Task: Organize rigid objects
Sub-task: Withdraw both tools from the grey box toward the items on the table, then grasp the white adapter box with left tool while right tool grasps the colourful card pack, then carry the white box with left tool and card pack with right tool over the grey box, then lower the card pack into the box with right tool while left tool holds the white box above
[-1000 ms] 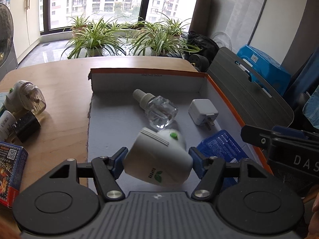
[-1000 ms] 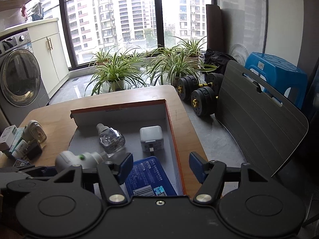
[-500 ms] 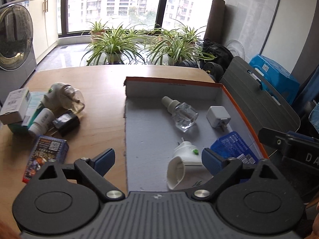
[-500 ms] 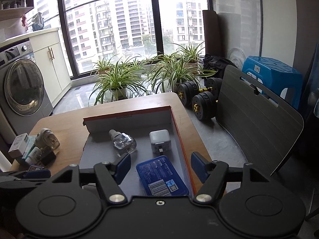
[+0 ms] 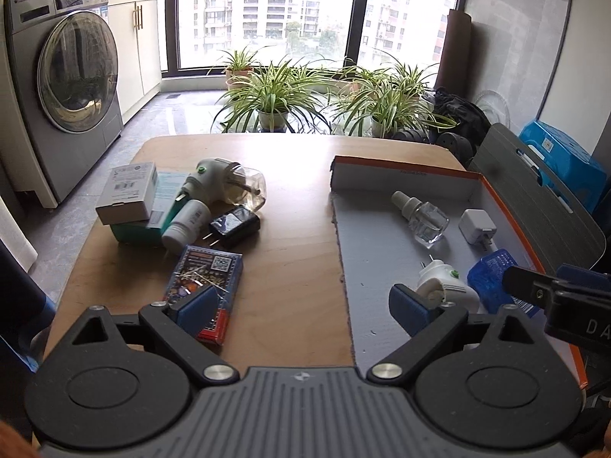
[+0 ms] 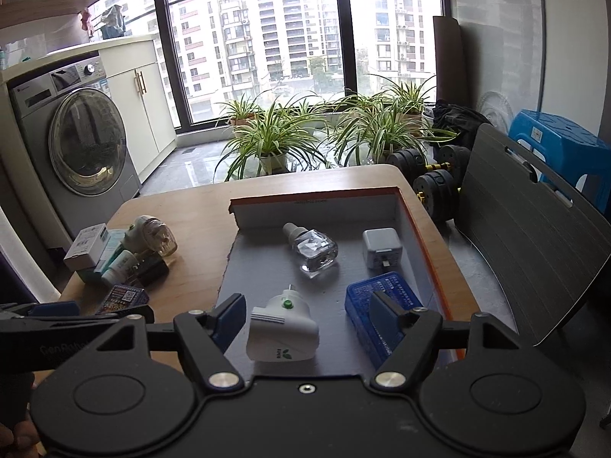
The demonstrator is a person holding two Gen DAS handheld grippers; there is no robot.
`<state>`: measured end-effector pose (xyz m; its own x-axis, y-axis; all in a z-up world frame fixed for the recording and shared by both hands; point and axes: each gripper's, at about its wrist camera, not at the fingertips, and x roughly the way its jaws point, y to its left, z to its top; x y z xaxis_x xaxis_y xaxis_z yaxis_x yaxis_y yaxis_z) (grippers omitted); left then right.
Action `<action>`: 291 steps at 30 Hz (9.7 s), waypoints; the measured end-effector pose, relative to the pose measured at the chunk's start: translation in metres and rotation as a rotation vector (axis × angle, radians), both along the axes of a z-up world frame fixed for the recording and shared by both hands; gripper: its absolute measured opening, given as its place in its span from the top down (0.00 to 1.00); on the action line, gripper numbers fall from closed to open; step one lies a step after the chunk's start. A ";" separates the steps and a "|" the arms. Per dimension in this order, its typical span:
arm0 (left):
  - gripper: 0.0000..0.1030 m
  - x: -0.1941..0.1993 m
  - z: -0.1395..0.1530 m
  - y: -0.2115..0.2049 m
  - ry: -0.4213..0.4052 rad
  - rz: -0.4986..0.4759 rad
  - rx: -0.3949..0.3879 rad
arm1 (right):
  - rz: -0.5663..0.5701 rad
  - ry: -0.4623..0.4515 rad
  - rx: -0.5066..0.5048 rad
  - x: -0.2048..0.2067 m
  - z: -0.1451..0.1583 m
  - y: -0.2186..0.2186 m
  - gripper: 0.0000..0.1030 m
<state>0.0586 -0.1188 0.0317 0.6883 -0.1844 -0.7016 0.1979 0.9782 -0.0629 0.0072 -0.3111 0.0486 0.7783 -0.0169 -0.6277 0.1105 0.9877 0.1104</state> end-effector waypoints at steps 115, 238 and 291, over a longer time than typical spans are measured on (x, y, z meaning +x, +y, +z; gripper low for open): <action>0.42 0.074 -0.004 0.139 -0.089 0.169 -0.063 | 0.145 0.004 -0.014 0.061 -0.040 0.144 0.31; 0.42 -0.040 -0.024 -0.054 -0.010 -0.136 -0.096 | -0.044 0.022 -0.049 -0.048 -0.030 -0.040 0.31; 0.42 0.048 -0.001 -0.065 -0.040 -0.120 -0.079 | -0.014 0.005 -0.032 0.035 -0.010 -0.051 0.31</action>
